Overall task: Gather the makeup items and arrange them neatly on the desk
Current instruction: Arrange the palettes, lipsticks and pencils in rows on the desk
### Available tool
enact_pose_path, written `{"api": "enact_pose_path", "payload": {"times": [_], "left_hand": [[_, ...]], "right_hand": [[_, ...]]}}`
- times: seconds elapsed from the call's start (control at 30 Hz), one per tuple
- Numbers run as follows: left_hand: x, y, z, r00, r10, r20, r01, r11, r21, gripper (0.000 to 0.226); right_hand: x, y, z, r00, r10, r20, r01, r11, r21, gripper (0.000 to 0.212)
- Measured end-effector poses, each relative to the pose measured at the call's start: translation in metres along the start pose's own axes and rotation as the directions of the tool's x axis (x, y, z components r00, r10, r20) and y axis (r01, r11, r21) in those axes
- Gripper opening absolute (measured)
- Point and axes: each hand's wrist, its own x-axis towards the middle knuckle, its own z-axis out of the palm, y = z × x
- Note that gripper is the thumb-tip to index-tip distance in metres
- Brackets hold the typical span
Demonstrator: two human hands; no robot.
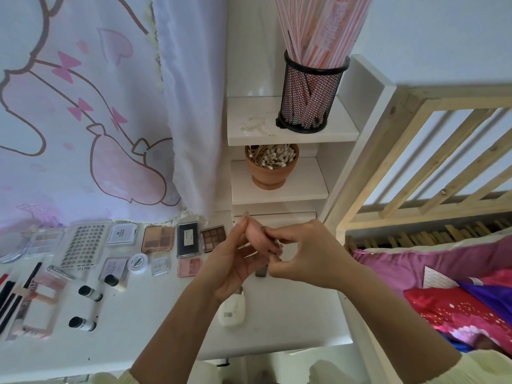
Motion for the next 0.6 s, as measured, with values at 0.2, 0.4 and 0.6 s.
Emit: {"api": "enact_pose_path", "payload": {"times": [0.2, 0.4, 0.6], "left_hand": [[-0.0011, -0.0027, 0.0054, 1.0, -0.02, -0.011, 0.02, 1.0, 0.014, 0.055], [-0.0026, -0.0048, 0.0068, 0.998, -0.062, 0.014, 0.062, 0.998, 0.011, 0.058], [-0.0036, -0.0056, 0.0066, 0.997, -0.067, 0.047, 0.067, 0.998, 0.019, 0.053]], "right_hand": [[-0.002, 0.0026, -0.0015, 1.0, 0.024, 0.0, -0.024, 1.0, 0.008, 0.034], [-0.0059, 0.0003, -0.0043, 0.999, 0.039, 0.003, -0.039, 0.999, 0.016, 0.026], [-0.0086, -0.0024, -0.0067, 0.999, 0.024, 0.026, -0.023, 0.999, -0.029, 0.028]]}}
